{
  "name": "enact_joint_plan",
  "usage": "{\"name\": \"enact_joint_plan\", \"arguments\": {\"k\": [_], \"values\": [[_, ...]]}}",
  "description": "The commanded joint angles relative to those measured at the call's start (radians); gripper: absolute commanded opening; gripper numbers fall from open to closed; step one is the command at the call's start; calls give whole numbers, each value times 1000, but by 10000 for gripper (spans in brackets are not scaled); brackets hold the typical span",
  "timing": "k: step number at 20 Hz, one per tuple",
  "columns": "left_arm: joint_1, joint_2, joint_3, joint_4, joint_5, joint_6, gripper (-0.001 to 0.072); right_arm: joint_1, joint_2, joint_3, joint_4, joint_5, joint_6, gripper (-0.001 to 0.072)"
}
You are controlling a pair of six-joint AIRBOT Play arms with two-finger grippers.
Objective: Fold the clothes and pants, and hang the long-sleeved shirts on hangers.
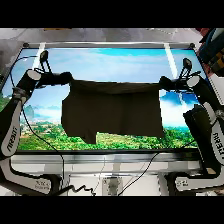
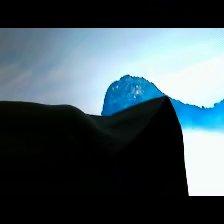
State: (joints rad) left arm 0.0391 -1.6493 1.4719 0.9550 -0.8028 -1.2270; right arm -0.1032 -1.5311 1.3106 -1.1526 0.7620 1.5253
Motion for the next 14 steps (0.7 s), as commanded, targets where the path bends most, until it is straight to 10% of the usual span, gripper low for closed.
{"name": "enact_joint_plan", "arguments": {"k": [1,9,10,11,12,14], "values": [[-1,-27,-1,209,-228,-4,17,4,-12,0,-119,159,0,12],[-7,-99,0,212,-346,-8,33,4,-12,-35,-133,382,28,15],[-6,-98,0,211,-348,-8,213,4,-12,-42,-139,377,28,196],[-5,-94,2,212,-361,-8,547,3,-11,-41,-156,377,27,486],[-3,-86,6,212,-376,-9,703,3,-11,-32,-195,388,26,557],[16,-49,21,225,-450,-8,689,-3,-10,-5,-320,458,8,550]]}}
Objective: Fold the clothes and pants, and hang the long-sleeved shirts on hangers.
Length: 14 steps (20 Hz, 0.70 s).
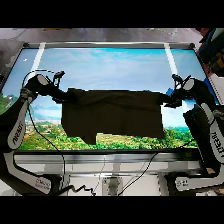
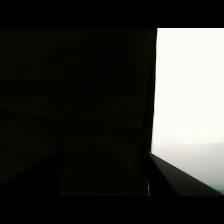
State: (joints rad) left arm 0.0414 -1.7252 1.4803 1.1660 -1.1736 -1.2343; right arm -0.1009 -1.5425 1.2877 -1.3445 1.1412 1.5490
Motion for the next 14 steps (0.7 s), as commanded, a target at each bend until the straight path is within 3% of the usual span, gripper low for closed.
{"name": "enact_joint_plan", "arguments": {"k": [1,2,5,6,9,11,14], "values": [[31,58,14,29,-111,0,654,-22,2,27,-188,126,-28,550],[53,97,14,51,-141,1,587,-51,6,26,-229,178,-46,550],[140,217,13,76,-220,8,573,-195,13,-2,-191,337,-123,537],[174,259,9,76,-232,9,573,-248,19,-33,-117,350,-143,445],[280,373,-72,75,-230,17,573,-383,32,-197,153,393,-290,431],[339,431,-177,74,-230,21,572,-421,32,-335,270,359,-378,432],[392,486,-363,60,-231,70,572,-422,32,-509,382,186,-449,431]]}}
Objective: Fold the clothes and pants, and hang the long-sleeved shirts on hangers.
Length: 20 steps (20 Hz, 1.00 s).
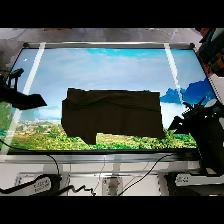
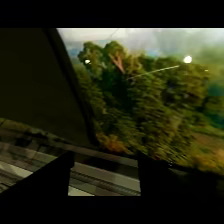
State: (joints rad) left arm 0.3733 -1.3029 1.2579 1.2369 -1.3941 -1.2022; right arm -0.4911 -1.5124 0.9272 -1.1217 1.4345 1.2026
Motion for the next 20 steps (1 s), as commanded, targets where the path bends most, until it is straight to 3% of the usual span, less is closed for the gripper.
{"name": "enact_joint_plan", "arguments": {"k": [1,5,8,10,15,20], "values": [[66,68,-189,-11,-10,43,572,-32,2,-183,195,-156,-109,432],[67,68,-364,-76,19,101,572,-32,2,-262,318,-201,-199,424],[67,65,-473,-209,101,130,572,-32,2,-276,368,-204,-249,217],[67,65,-533,-287,140,164,572,-31,7,-276,407,-203,-279,8],[65,63,-626,-334,276,164,572,-31,69,-275,458,-218,-303,12],[-2,2,-668,-421,282,192,571,-31,131,-275,471,-240,-303,12]]}}
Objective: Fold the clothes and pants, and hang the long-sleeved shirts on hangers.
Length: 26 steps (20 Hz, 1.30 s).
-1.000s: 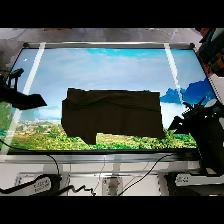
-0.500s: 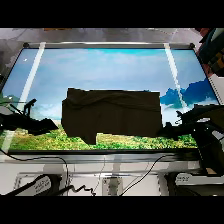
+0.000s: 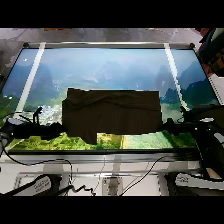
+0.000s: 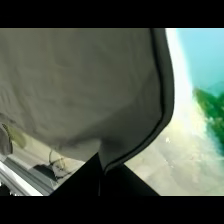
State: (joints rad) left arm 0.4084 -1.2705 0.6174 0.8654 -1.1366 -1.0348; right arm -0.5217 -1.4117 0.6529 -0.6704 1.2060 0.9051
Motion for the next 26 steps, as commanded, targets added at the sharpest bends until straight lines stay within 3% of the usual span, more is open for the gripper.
{"name": "enact_joint_plan", "arguments": {"k": [1,2,6,7,10,11,14,16,18,20,23,26], "values": [[-64,-50,-31,-71,26,44,549,-1,36,-1,20,-14,-5,12],[-97,-70,-31,-113,27,74,476,6,39,0,19,-17,-4,12],[-192,-91,-26,-274,-1,148,456,102,45,0,19,-26,-5,12],[-201,-90,-15,-275,-37,162,392,130,45,2,19,-31,-5,12],[-194,-89,58,-277,-181,189,69,196,45,56,19,-27,-4,12],[-189,-87,102,-276,-230,195,18,213,50,89,19,-19,-1,11],[-162,-63,262,-284,-333,193,18,245,123,187,19,-14,23,12],[-124,-36,377,-332,-332,194,17,246,202,250,18,-34,44,12],[-98,-23,449,-383,-209,194,17,249,264,297,20,-145,118,11],[-112,-26,462,-387,8,194,18,273,275,312,20,-306,193,11],[-201,-84,462,-388,341,194,17,396,217,311,20,-665,249,11],[-312,-186,462,-451,645,194,17,509,113,334,21,-1013,377,11]]}}
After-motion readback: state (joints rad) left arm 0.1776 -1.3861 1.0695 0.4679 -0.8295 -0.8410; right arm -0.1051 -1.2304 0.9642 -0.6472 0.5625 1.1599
